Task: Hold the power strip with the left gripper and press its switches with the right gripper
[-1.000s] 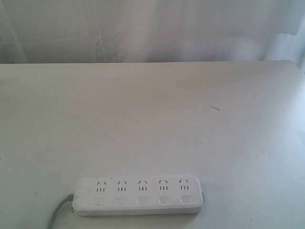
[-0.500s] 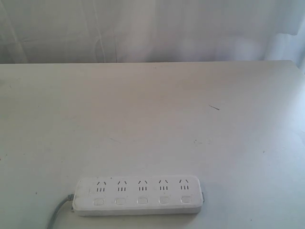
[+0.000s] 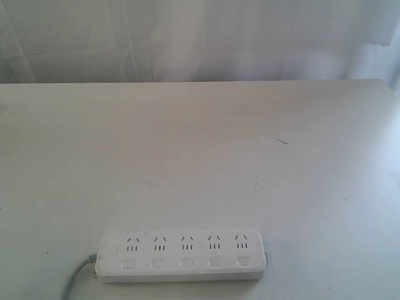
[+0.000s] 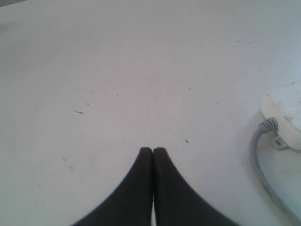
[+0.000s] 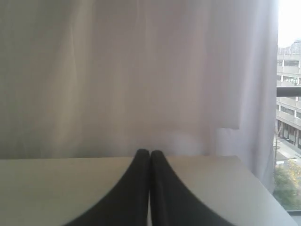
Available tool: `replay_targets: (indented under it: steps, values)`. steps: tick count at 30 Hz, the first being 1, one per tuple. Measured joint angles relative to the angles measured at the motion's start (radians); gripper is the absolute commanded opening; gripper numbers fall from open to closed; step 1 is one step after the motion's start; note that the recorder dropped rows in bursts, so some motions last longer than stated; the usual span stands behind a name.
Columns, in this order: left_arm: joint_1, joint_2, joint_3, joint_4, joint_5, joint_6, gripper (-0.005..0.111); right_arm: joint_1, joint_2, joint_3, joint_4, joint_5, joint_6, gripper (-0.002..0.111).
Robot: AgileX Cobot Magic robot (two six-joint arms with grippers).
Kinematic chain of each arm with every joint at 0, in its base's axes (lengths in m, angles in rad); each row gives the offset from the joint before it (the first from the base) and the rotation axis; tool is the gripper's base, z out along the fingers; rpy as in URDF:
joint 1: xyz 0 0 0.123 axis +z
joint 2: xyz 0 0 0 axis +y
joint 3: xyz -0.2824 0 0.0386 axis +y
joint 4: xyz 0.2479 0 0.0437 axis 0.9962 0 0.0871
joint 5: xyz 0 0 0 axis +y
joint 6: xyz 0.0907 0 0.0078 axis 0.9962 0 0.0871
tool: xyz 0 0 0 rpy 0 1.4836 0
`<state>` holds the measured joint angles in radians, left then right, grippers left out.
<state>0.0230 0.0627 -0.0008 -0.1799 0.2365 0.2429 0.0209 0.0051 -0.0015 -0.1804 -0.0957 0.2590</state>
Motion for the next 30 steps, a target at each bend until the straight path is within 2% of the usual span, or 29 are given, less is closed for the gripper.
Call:
replay_targets:
  steps: [5, 8, 12, 15, 18, 24, 30]
  values:
    - [0.000, 0.000, 0.000, 0.000, 0.000, 0.000, 0.000, 0.000, 0.000, 0.000, 0.000, 0.061, 0.102, 0.000]
    - [0.000, 0.000, 0.000, 0.000, 0.000, 0.000, 0.000, 0.000, 0.000, 0.000, 0.000, 0.116, 0.074, 0.000]
    - [0.000, 0.000, 0.000, 0.000, 0.000, 0.000, 0.000, 0.000, 0.000, 0.000, 0.038, 0.171, -0.154, 0.000]
    - [0.000, 0.000, 0.000, 0.000, 0.000, 0.000, 0.000, 0.000, 0.000, 0.000, 0.167, 0.217, -0.420, 0.000]
    - [0.000, 0.000, 0.000, 0.000, 0.000, 0.000, 0.000, 0.000, 0.000, 0.000, 0.267, 0.263, -0.534, 0.000]
    - [0.000, 0.000, 0.000, -0.003, 0.000, 0.000, 0.000, 0.000, 0.000, 0.000, 0.317, 0.411, -0.523, 0.000]
    - [0.000, 0.000, 0.000, -0.003, 0.000, 0.000, 0.000, 0.000, 0.000, 0.000, 0.320, 0.437, -0.476, 0.000]
